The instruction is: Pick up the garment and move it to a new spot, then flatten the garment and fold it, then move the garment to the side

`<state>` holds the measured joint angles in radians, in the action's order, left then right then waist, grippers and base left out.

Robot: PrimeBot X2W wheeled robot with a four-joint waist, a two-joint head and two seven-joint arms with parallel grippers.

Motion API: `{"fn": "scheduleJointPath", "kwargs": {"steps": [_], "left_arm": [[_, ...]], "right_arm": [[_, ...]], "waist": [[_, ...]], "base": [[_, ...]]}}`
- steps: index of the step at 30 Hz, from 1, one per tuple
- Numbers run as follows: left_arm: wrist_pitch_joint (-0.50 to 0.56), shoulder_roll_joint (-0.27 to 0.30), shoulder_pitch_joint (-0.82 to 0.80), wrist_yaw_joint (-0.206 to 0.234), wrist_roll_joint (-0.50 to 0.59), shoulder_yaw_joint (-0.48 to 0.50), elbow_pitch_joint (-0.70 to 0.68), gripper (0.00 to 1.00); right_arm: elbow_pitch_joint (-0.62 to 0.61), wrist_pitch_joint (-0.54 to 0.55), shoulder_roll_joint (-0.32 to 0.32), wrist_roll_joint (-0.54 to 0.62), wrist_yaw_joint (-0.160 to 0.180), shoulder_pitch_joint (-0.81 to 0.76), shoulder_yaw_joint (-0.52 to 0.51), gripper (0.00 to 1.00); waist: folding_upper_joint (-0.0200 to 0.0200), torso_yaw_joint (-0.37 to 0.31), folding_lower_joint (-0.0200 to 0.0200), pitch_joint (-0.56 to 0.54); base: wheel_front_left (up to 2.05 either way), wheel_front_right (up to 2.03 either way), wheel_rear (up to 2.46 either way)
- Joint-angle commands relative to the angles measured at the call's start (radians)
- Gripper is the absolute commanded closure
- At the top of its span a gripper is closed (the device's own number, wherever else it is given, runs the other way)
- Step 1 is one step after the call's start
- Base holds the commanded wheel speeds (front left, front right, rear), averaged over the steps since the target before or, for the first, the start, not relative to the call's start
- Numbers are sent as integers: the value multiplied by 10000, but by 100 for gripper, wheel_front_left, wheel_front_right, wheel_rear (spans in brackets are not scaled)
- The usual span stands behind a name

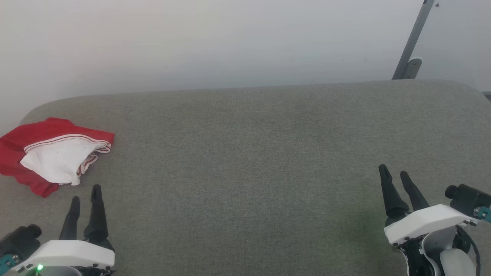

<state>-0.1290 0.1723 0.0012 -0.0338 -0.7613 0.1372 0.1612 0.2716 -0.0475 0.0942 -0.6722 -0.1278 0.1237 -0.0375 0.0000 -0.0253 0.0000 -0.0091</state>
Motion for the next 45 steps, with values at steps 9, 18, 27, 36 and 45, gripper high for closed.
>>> {"fn": "scheduleJointPath", "kwargs": {"steps": [9,18,27,36,45], "left_arm": [[-316,-101,129,-364,1143,508,-144,0],[-537,-166,302,-565,2150,775,-155,0],[-738,-171,414,-709,3018,926,-107,0],[-930,-206,543,-806,3746,976,-71,0],[-1079,-158,569,-865,4195,969,17,0]], "right_arm": [[-242,-272,75,1032,-29,-63,-49,0],[-303,-422,70,1882,-31,-151,-86,0],[-348,-558,64,2677,-31,-200,-41,0],[-413,-697,86,3397,-34,-257,11,0],[-458,-775,114,3955,-36,-283,90,0]], "waist": [[0,-34,0,-32],[0,-75,0,-66],[0,-114,0,-114],[0,-147,0,-119],[0,-184,0,-134]], "base": [[0,0,0],[0,0,0],[0,0,0],[0,0,0],[0,0,0]]}}
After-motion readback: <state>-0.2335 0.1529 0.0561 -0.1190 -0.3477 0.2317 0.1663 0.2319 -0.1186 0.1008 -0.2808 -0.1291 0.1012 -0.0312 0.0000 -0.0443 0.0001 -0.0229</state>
